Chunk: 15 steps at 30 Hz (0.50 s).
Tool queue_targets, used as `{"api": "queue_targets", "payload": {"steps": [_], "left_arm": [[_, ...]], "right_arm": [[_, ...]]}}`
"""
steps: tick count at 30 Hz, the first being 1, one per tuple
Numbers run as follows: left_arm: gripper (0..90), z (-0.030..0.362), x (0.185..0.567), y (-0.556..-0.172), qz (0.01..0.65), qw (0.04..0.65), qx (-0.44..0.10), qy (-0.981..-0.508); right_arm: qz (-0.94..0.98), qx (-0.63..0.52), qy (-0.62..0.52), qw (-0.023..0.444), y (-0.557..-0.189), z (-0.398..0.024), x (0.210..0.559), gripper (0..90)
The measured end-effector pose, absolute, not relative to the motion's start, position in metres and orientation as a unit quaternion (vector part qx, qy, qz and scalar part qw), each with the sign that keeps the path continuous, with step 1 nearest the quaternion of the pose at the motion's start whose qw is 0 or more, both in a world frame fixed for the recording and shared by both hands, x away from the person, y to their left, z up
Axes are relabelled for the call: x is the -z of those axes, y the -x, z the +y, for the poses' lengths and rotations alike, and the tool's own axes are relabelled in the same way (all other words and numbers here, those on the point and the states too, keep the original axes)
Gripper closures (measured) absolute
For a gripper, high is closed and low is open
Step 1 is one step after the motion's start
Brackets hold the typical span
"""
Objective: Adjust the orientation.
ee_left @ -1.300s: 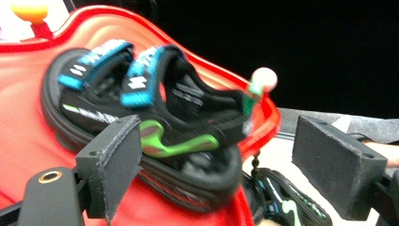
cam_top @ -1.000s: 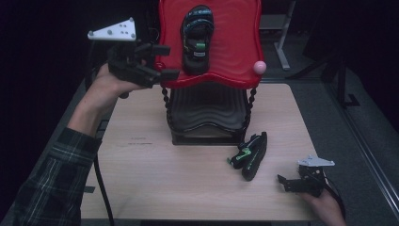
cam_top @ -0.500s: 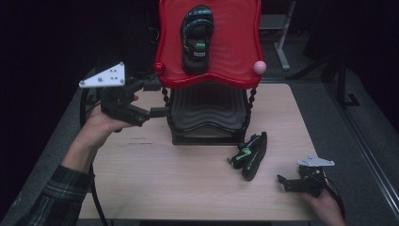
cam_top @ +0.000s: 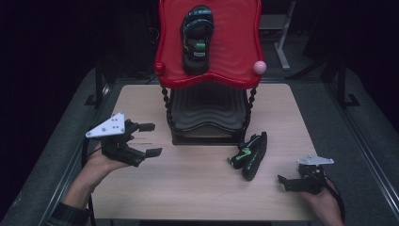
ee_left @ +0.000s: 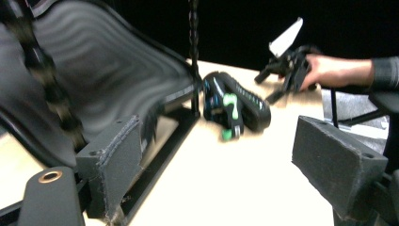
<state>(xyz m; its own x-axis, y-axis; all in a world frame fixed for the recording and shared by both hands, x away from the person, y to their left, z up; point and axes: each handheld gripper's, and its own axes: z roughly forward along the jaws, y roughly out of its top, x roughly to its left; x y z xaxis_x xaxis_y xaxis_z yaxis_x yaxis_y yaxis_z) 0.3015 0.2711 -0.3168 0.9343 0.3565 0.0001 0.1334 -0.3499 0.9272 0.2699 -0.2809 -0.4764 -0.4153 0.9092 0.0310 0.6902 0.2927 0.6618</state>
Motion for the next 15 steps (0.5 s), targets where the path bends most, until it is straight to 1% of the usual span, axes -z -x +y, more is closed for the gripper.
{"api": "queue_targets", "payload": {"steps": [2,3,4,5,6,8,9,10,12,15], "left_arm": [[16.2,0.272,0.329,-0.298,0.155,0.543,-0.100,-0.819],[16.2,0.272,0.337,-0.296,0.158,0.538,-0.098,-0.822],[16.2,0.272,0.342,-0.295,0.160,0.534,-0.100,-0.824],[16.2,0.272,0.342,-0.295,0.160,0.534,-0.100,-0.824],[16.2,0.273,0.358,-0.291,0.167,0.527,-0.095,-0.828],[15.1,0.273,0.370,-0.289,0.172,0.518,-0.094,-0.833],[15.1,0.273,0.378,-0.287,0.177,0.512,-0.090,-0.835],[15.0,0.273,0.378,-0.287,0.177,0.512,-0.090,-0.835],[14.8,0.275,0.389,-0.285,0.185,0.505,-0.087,-0.839],[14.8,0.277,0.404,-0.283,0.191,0.492,-0.082,-0.846]], "right_arm": [[0.784,-0.310,-0.510,0.170,-0.270,-0.281,0.473,6.2],[0.783,-0.312,-0.511,0.167,-0.270,-0.280,0.471,9.2],[0.785,-0.316,-0.506,0.167,-0.270,-0.280,0.468,14.9],[0.786,-0.319,-0.503,0.167,-0.269,-0.279,0.466,17.2],[0.786,-0.321,-0.503,0.165,-0.270,-0.278,0.462,20.3],[0.787,-0.325,-0.496,0.169,-0.271,-0.276,0.456,31.0],[0.786,-0.329,-0.494,0.172,-0.271,-0.276,0.453,38.5],[0.786,-0.329,-0.494,0.172,-0.271,-0.276,0.453,38.5],[0.783,-0.343,-0.488,0.176,-0.274,-0.275,0.444,52.9],[0.779,-0.365,-0.479,0.177,-0.280,-0.272,0.432,69.7]]}}
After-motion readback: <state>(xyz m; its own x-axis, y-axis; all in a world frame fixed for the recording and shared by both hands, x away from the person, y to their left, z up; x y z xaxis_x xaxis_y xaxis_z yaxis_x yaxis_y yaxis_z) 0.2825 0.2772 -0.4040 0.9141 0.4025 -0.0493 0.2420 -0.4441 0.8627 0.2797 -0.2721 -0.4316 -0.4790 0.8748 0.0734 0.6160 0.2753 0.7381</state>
